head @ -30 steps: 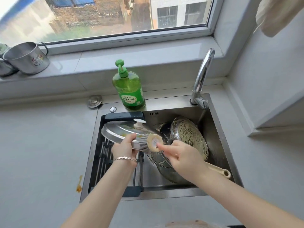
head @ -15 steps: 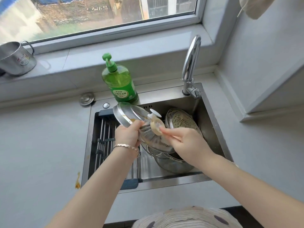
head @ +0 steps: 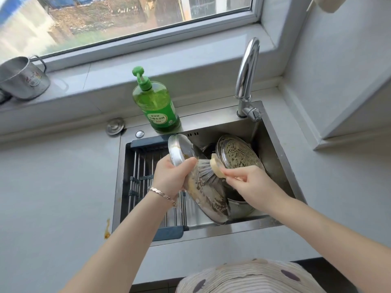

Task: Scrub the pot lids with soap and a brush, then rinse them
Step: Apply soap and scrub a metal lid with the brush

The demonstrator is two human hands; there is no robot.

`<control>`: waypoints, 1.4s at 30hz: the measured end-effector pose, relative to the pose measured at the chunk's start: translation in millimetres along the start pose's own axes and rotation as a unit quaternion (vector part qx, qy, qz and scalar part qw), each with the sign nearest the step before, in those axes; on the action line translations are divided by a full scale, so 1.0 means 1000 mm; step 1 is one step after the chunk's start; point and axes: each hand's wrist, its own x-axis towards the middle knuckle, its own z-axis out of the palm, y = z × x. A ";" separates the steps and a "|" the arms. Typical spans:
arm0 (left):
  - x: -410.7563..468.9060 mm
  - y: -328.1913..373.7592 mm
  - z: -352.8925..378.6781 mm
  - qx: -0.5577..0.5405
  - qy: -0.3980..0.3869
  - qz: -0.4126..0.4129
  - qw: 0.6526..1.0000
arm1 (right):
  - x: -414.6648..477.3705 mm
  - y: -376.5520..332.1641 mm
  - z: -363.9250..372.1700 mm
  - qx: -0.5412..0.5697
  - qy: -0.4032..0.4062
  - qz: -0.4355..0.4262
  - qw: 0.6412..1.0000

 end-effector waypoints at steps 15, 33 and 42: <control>-0.004 -0.002 -0.015 0.093 -0.081 -0.002 0.992 | 0.012 -0.016 0.008 0.031 -0.001 -0.023 0.999; -0.004 0.002 -0.009 0.158 -0.117 0.107 0.975 | -0.006 -0.021 0.003 -0.123 0.048 -0.136 0.982; -0.004 0.011 -0.010 0.163 -0.118 0.131 0.971 | -0.004 -0.021 -0.003 -0.069 0.057 -0.126 0.988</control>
